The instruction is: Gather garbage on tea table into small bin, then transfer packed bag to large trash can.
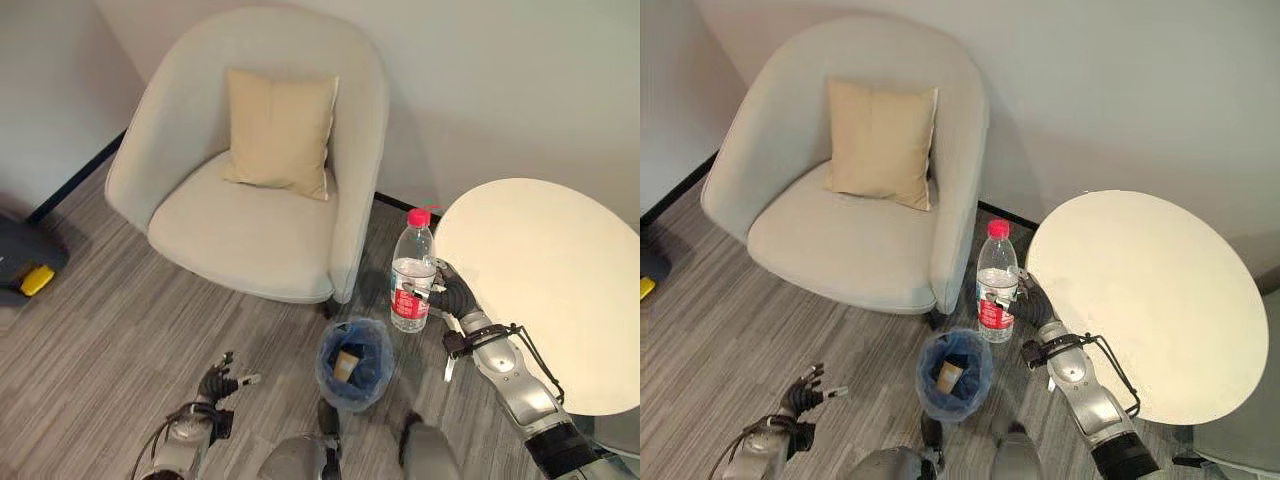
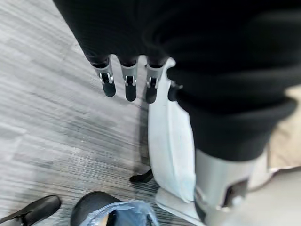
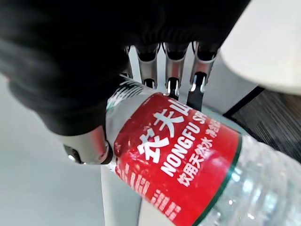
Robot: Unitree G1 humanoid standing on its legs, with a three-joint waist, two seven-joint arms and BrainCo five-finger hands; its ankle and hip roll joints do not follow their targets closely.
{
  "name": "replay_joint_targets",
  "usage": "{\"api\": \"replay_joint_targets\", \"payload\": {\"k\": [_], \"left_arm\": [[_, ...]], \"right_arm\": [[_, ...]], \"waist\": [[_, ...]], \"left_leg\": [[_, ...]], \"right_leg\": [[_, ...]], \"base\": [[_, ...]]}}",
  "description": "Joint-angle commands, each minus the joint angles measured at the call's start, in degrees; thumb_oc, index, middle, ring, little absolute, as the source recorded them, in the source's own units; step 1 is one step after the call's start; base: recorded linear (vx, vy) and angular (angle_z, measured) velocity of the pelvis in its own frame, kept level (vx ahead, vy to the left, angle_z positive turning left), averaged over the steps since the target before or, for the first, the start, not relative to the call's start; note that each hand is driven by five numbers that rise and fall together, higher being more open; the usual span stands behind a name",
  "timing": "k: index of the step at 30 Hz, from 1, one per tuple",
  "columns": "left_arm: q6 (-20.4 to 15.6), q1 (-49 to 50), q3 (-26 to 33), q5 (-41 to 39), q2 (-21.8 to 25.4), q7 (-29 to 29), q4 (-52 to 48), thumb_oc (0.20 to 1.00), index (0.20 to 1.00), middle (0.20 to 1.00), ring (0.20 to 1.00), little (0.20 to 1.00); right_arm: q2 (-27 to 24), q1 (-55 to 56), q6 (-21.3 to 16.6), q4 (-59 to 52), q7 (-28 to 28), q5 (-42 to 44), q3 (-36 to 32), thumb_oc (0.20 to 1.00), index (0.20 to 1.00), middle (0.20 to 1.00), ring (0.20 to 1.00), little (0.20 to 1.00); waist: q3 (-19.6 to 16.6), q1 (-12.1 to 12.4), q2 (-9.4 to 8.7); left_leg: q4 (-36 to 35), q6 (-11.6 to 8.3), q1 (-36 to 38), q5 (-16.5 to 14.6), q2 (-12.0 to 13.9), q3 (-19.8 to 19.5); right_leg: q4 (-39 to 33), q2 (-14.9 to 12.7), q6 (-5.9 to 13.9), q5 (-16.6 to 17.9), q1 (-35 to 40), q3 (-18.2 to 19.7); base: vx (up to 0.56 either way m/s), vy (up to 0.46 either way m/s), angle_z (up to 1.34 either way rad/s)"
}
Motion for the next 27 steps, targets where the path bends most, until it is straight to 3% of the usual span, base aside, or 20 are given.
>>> {"api": "replay_joint_targets", "payload": {"k": [1,9,16,20,27], "left_arm": [[-1.4,4.3,1.0,2.1,-0.8,-0.3,-1.9,1.000,1.000,1.000,1.000,1.000],[-1.0,5.0,0.1,4.1,-0.8,-1.2,-0.8,1.000,1.000,1.000,1.000,1.000],[-1.4,3.1,-1.7,3.6,-0.7,-0.6,-1.8,1.000,1.000,1.000,1.000,1.000],[-2.1,-1.8,-4.1,0.9,0.0,1.7,-2.8,1.000,1.000,1.000,1.000,1.000],[-2.6,-4.8,-5.7,-2.0,0.5,3.7,-4.5,1.000,1.000,1.000,1.000,1.000]], "right_arm": [[-4.2,-2.5,-3.7,-3.6,0.9,-3.8,-0.9,0.200,0.200,0.200,0.200,0.200],[-7.5,-3.7,-2.7,-1.5,4.1,-7.9,4.7,0.200,0.200,0.200,0.200,0.200],[-6.0,-7.2,-2.2,3.2,3.8,-8.2,8.6,0.200,0.200,0.200,0.200,0.200],[-3.9,-15.8,-1.9,7.7,0.0,-8.3,11.4,0.200,0.200,0.200,0.200,0.200],[-3.0,-22.2,-1.4,10.9,-4.3,-8.9,12.5,0.200,0.200,0.200,0.200,0.200]], "waist": [[-2.1,-0.4,0.84],[-2.8,0.3,1.06],[-0.4,0.4,2.00],[5.3,1.7,3.32],[8.1,3.1,4.04]], "left_leg": [[7.0,-7.80,-2.8,-5.4,3.9,-6.4],[7.6,-9.48,-2.8,-5.0,4.6,-7.5],[8.2,-9.76,-4.8,-4.1,4.6,-8.2],[14.5,-10.12,-15.9,-3.0,4.9,-9.4],[22.5,-10.24,-28.8,-3.0,4.6,-10.5]], "right_leg": [[-13.3,-0.4,-2.19,2.8,11.1,-9.0],[-16.7,-0.3,-3.26,2.5,15.0,-11.4],[-14.8,-0.4,-3.63,2.1,12.5,-12.4],[-6.7,-2.2,-4.41,2.0,1.2,-13.1],[2.4,-4.2,-5.43,0.1,-11.0,-14.6]], "base": [[0.02,-0.126,0.50],[0.02,-0.076,0.42],[-0.09,-0.024,-0.01],[-0.24,-0.009,0.05],[-0.13,-0.017,0.22]]}}
